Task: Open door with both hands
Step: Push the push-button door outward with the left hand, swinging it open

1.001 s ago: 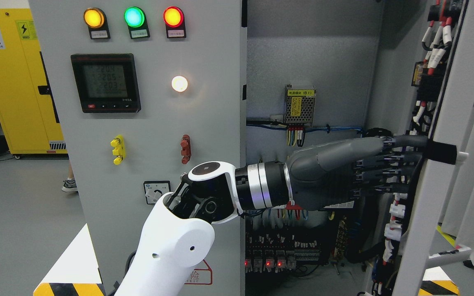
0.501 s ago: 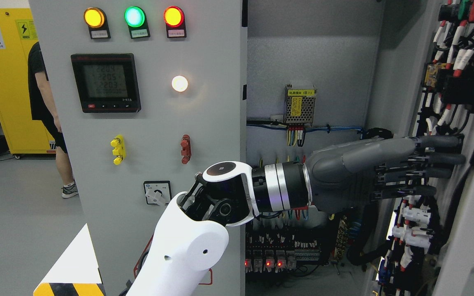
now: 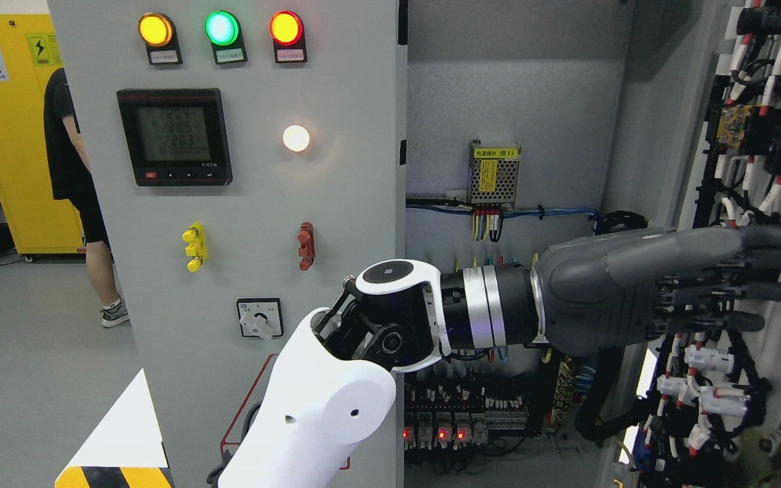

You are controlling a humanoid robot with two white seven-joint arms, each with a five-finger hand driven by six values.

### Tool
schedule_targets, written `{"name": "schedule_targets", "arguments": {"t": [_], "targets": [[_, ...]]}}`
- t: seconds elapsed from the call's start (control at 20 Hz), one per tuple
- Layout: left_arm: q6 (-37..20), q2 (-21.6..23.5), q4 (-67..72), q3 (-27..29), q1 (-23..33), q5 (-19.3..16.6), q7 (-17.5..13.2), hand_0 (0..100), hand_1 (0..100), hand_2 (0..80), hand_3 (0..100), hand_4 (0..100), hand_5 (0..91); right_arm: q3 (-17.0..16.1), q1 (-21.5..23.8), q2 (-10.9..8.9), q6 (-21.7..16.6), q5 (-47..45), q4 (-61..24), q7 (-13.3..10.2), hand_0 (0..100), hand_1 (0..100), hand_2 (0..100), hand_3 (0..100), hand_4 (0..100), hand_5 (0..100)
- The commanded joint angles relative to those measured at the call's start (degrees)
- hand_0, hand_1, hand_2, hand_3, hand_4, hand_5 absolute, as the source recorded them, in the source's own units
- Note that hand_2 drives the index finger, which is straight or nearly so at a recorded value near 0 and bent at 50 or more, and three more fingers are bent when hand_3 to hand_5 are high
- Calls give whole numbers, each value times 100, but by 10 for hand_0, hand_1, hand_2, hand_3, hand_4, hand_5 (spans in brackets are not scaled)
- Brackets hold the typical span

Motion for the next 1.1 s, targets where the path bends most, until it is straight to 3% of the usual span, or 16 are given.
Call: {"name": "schedule_targets", "arguments": {"t": [0.0, 0.5, 1.05], "targets": [[-53, -67, 34, -455, -157, 183, -2, 120, 556, 0, 0, 0, 0, 2, 167, -1, -1, 8, 0, -4, 0, 500, 40, 0, 0, 0], [-334, -119, 710, -780, -658, 420, 7, 120, 556, 0, 0, 0, 0, -7, 158, 7, -1, 8, 0, -4, 0, 500, 40, 0, 0, 0], [-422, -119, 702, -1133, -685, 605, 7, 120, 556, 0, 0, 0, 0, -7, 167, -1, -1, -1, 0, -4, 0, 500, 40, 0, 0, 0]]}}
